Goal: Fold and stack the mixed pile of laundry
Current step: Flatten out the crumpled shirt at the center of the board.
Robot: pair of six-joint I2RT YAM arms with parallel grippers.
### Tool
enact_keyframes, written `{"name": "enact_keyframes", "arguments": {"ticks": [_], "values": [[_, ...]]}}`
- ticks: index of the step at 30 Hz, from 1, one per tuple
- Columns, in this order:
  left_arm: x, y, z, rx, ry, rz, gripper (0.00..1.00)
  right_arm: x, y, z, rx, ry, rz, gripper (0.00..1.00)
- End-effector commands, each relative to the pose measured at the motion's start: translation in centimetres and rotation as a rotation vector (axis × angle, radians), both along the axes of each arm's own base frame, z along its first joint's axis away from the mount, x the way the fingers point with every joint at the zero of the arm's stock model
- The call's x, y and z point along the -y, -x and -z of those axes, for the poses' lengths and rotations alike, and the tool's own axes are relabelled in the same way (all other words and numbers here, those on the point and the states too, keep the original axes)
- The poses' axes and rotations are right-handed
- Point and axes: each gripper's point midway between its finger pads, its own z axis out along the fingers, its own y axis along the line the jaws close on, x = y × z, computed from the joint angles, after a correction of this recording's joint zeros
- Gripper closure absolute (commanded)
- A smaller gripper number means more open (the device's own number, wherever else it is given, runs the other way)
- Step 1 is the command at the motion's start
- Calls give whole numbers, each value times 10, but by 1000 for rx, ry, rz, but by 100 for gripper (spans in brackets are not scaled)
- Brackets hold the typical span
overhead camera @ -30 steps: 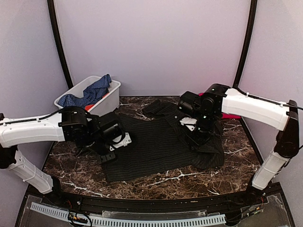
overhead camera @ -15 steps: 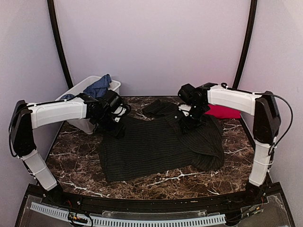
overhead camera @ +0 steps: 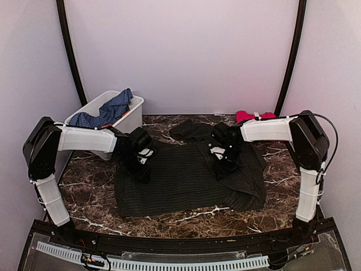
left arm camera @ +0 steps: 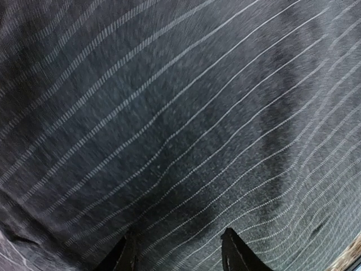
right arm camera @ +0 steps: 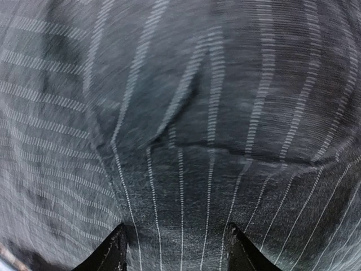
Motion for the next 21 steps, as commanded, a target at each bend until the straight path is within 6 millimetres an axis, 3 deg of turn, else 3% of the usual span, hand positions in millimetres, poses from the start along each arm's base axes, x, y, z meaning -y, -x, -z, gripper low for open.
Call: {"name": "enact_keyframes", "arguments": {"ticks": [1,3,6,8,9,10,12,14,15,16,17,18,21], "values": [[-27,36,4,-104,-72,-21,53,-19,98,14,-245,-13,-68,46],[-32,51,2,-142,-62,-8,57,-25,132,10,-293,-10,-101,47],[-21,73,-16,-203,50,42,61,-34,183,-5,-371,-39,-171,48],[-10,75,-38,-186,127,76,60,-33,192,-19,-355,-41,-190,46],[-6,70,-51,-148,154,91,59,-34,186,-31,-323,-59,-192,43],[-3,55,-66,-76,162,88,55,-39,174,-45,-271,-90,-200,40],[2,26,-97,43,210,78,47,-50,130,-79,-137,-189,-173,34],[0,-9,-122,132,234,43,44,-51,73,-110,-12,-289,-106,33],[-6,-26,-122,148,221,15,44,-49,38,-126,74,-327,-60,33],[-5,-45,-139,204,229,0,44,-41,7,-135,134,-354,-7,34],[-8,-59,-134,204,211,-17,44,-32,-21,-142,179,-368,37,34],[-6,-75,-149,256,217,-26,43,-21,-47,-147,219,-362,77,35],[-4,-114,-151,321,162,-23,40,9,-112,-141,302,-289,178,35]]}}
